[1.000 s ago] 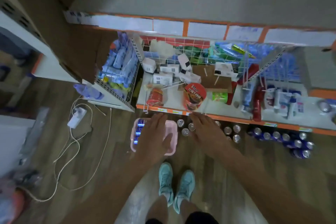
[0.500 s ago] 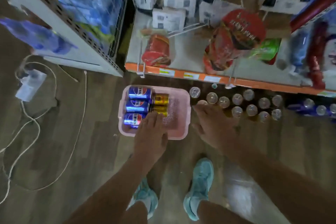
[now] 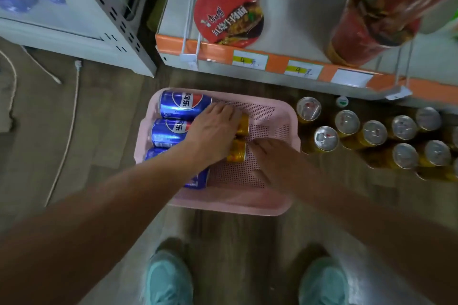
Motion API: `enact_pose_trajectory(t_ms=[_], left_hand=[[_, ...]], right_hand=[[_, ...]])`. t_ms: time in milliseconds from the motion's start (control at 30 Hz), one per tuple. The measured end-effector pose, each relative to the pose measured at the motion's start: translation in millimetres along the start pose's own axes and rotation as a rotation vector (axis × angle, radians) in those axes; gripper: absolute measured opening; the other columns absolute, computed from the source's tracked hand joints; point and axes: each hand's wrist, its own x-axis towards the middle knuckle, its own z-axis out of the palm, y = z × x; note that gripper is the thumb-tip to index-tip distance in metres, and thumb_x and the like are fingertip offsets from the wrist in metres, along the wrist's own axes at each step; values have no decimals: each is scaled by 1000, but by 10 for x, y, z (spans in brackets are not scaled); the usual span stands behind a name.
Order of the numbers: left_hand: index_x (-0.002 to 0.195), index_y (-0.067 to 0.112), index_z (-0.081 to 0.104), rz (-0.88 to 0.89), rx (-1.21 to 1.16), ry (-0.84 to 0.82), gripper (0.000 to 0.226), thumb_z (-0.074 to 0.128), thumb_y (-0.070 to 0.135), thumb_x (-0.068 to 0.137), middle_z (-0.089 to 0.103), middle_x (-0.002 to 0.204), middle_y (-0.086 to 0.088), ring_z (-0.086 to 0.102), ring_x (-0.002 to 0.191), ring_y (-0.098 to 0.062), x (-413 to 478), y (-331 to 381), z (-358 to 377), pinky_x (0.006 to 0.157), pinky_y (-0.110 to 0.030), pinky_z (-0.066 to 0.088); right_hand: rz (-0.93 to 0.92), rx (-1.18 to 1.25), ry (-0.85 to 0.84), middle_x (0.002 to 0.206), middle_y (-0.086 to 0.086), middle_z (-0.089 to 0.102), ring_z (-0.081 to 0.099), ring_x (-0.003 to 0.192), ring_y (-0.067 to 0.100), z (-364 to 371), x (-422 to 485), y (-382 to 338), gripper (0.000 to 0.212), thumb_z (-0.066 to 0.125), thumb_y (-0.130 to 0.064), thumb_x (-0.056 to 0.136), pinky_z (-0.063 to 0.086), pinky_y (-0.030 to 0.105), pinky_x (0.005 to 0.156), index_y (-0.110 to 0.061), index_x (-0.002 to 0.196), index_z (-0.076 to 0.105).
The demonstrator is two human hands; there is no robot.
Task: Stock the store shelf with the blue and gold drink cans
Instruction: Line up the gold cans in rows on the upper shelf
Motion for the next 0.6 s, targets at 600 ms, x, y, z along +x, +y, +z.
enact_pose_trajectory(t_ms=[600], left_hand=[[147, 10, 37, 84, 181, -130, 69, 72, 20, 89, 31, 153, -12, 36, 139, -30, 434, 42, 297, 100, -44, 53]], right_hand=[[147, 347, 201, 128, -2, 58, 60, 110, 16, 572, 303, -185, 70, 70, -53, 84, 51, 34, 98, -23, 136, 35]])
